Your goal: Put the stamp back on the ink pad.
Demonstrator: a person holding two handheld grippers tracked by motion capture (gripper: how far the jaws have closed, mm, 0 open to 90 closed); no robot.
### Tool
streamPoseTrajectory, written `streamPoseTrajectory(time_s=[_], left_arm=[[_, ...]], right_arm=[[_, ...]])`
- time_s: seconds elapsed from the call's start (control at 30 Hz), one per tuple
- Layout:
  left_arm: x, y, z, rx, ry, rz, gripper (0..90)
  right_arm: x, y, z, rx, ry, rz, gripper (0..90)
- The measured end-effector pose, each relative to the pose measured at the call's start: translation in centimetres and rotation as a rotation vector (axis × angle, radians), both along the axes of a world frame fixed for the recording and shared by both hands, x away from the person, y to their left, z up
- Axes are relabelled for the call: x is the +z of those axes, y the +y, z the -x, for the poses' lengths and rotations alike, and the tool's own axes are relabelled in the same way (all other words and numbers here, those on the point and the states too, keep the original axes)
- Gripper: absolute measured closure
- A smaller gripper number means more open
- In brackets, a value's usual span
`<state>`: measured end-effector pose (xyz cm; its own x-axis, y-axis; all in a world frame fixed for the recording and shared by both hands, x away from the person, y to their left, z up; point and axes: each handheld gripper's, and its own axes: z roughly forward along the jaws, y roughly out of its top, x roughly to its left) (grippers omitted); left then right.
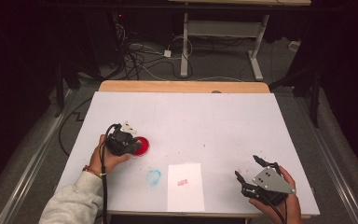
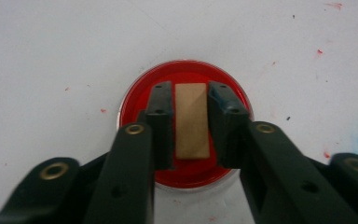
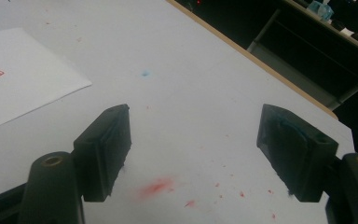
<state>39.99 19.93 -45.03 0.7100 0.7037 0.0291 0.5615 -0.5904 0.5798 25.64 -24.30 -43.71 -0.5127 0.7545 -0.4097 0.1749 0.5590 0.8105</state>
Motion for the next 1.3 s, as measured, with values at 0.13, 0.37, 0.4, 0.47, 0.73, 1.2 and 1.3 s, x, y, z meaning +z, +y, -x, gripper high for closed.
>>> streamPoseTrajectory(time_s=[0.13, 0.37, 0.4, 0.47, 0.73, 1.2, 1.3], left_arm=[[0.4, -0.1, 0.3, -0.002, -0.036, 0.013, 66.1], [1.2, -0.5, 1.0, -0.005, -0.091, 0.003, 60.0], [1.4, -0.5, 1.1, -0.001, -0.102, 0.006, 57.7], [1.8, -0.6, 1.3, 0.001, -0.125, 0.016, 53.7], [3.1, -1.0, 2.5, 0.007, -0.254, 0.039, 36.0], [3.9, -1.8, 4.3, -0.052, -0.405, 0.159, 16.7], [4.1, -2.1, 4.7, -0.064, -0.424, 0.164, 16.7]], right_arm=[[0.0, 0.0, 0.0, 0.002, -0.003, 0.001, 26.1], [0.0, 0.1, 0.0, 0.004, -0.003, 0.002, 26.1], [0.0, 0.1, 0.0, 0.004, -0.003, 0.002, 26.1], [0.0, 0.1, 0.1, 0.004, -0.003, 0.003, 26.1], [0.1, 0.1, 0.1, 0.009, -0.008, 0.006, 26.1], [0.1, 0.1, 0.1, 0.014, 0.003, -0.012, 26.1], [0.1, 0.2, 0.1, 0.017, 0.003, -0.011, 26.1]])
